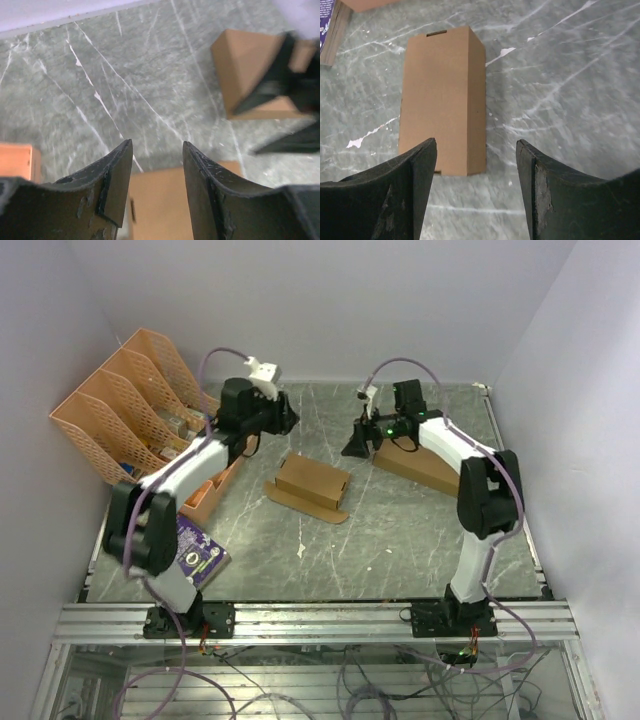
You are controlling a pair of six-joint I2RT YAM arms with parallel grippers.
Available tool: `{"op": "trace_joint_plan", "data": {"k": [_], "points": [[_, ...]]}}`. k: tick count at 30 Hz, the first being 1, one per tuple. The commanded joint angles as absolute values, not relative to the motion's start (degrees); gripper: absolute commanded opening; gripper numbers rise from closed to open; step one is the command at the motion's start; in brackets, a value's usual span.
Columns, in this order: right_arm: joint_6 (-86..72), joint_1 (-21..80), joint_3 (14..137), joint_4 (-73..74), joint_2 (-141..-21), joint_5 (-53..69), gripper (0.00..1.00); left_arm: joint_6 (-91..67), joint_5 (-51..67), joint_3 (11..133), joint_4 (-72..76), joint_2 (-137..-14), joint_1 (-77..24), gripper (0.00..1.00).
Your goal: Fold the paper box
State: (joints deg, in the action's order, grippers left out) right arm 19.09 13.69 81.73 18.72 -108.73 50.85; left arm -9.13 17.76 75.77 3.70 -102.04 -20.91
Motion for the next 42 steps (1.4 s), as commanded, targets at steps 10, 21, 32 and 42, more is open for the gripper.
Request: {"op": "trace_joint_plan", "data": {"k": [10, 21, 32, 42], "points": [[15.3, 15.9, 85.3, 23.3, -119.4, 55.2, 0.63, -38.7, 18.3, 31.9, 24.6, -77.5, -22.8, 0.15], [12.8, 16.1, 79.7, 23.4, -118.0, 56.5, 0.54, -39.5, 15.2, 36.3, 24.4, -91.3, -27.5, 0.09], [12.4, 16.0, 70.7, 23.6, -110.9, 55.3, 0.47, -35.6, 13.7, 45.5, 21.7, -99.3, -27.5, 0.10], [24.3, 12.4, 75.8, 29.2, -103.5, 55.0, 0.63, -28.3, 14.6, 31.7, 23.4, -80.4, -29.1, 0.22]]}}
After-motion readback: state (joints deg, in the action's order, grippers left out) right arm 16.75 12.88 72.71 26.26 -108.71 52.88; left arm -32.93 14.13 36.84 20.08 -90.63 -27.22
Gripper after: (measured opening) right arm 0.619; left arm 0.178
